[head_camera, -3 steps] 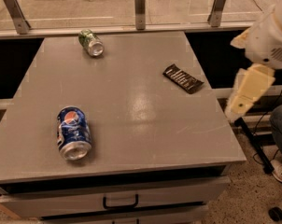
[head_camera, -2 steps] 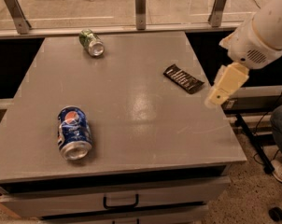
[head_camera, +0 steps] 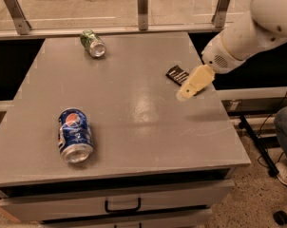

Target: Move rxbar chocolate near green can

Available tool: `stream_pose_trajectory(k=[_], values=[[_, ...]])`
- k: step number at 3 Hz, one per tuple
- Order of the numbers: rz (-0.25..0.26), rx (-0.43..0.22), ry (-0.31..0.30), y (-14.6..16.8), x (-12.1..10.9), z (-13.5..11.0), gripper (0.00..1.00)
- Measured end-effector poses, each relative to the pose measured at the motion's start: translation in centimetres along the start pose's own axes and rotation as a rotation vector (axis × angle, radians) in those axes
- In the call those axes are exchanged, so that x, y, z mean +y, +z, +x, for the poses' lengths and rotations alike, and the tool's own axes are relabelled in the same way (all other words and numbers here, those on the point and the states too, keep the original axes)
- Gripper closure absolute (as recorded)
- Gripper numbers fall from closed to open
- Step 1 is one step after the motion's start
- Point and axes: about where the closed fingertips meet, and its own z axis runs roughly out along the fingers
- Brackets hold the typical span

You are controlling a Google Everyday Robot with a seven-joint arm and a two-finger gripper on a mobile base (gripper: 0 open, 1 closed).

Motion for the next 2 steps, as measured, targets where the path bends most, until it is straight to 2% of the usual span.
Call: stream_pose_trajectory(k=[1,2], values=[[-0.020,-0.020,0.061,3.2,-1.2,0.0,0.00],[-0.029,-0.031,0.089,5.4,-2.1,0.6,0.18]])
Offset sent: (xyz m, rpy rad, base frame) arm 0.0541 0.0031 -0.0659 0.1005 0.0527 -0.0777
